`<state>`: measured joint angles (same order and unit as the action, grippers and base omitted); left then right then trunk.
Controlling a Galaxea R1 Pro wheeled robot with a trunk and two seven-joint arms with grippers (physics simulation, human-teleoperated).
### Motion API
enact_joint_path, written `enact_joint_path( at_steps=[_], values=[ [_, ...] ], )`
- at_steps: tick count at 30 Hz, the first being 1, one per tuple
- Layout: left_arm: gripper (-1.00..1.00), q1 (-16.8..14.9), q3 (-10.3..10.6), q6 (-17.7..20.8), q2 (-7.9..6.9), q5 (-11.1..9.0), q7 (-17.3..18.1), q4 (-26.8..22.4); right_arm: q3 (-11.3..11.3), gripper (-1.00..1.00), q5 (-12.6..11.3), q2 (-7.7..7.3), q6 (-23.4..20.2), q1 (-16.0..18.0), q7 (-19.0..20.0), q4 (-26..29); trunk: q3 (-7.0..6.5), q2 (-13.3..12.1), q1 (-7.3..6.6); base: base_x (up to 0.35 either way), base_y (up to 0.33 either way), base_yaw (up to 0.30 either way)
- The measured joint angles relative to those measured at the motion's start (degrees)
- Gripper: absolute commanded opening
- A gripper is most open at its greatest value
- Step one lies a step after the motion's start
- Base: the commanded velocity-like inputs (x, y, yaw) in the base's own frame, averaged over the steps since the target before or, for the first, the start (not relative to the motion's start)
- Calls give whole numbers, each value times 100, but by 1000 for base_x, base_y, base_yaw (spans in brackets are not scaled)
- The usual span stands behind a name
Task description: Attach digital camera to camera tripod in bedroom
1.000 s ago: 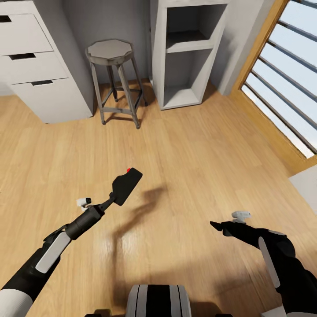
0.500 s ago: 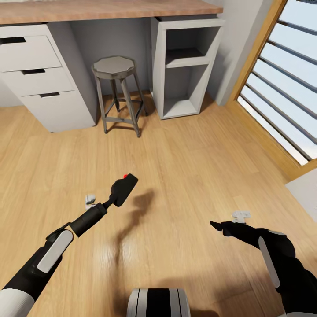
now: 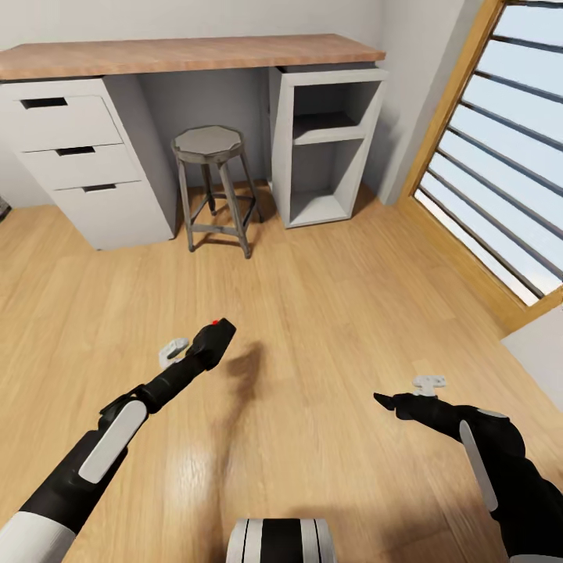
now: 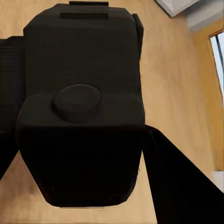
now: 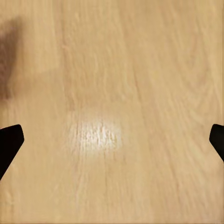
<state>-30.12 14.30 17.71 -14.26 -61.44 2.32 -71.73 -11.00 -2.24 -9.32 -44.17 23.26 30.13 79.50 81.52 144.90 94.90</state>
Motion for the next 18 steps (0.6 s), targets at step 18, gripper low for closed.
enact_joint_path(
  at_steps=[18],
  values=[
    [-100, 1, 325, 14, 16, -64, -842, -681, -606, 100, -54, -68, -1209, 0, 321, 276, -399, -24, -46, 0, 0, 0]
  ],
)
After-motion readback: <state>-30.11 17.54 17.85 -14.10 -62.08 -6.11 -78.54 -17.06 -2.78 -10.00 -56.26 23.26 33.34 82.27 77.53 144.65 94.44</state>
